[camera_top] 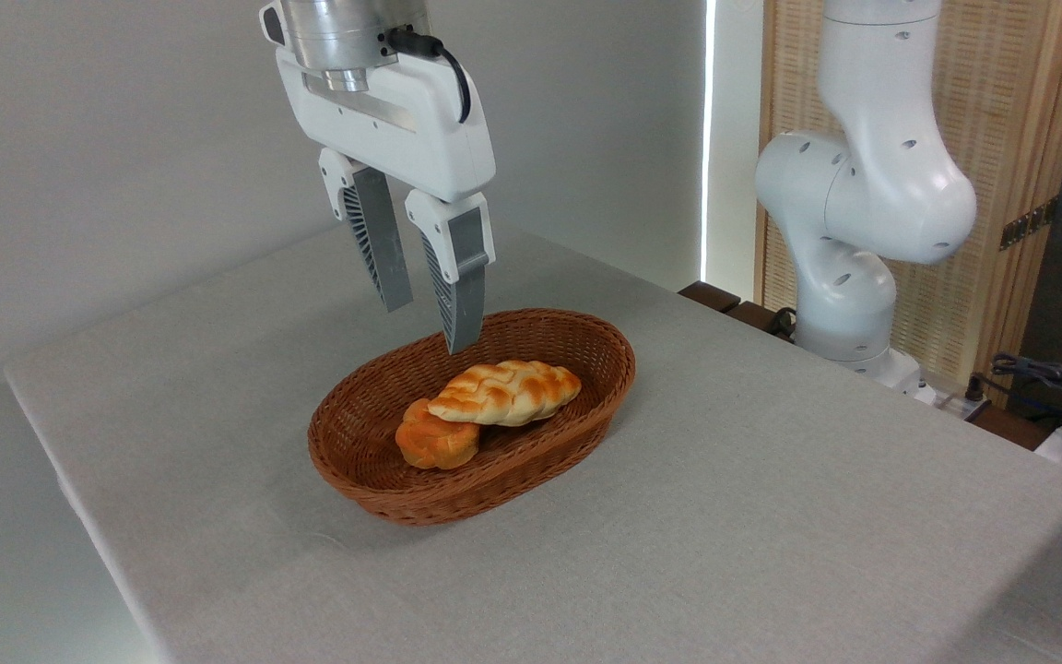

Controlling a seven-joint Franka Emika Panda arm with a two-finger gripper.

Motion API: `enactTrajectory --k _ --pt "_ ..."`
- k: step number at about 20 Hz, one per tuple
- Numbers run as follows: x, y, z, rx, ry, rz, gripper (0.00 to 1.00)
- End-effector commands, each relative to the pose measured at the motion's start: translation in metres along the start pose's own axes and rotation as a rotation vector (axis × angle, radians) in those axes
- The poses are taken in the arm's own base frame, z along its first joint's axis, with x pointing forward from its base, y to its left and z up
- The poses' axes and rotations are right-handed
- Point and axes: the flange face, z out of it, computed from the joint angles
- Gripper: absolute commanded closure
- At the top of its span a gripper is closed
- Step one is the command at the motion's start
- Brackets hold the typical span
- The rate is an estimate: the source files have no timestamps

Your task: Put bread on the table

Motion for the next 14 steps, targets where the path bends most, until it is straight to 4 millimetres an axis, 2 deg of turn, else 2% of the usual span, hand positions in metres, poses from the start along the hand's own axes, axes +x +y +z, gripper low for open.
enactTrajectory --k 1,8,11,13,14 --pt "0.001 -0.003 -0.001 -0.014 0.002 -0.003 0.0" --pt "0.001 -0.003 -0.001 -0.014 0.0 0.003 0.0" --pt "0.001 0.004 0.001 -0.016 0.0 0.01 0.0" --pt "-0.004 0.015 0.009 -0.027 -0.013 0.019 0.0" --pt "-0.004 0.028 0.016 -0.032 -0.021 0.036 0.0"
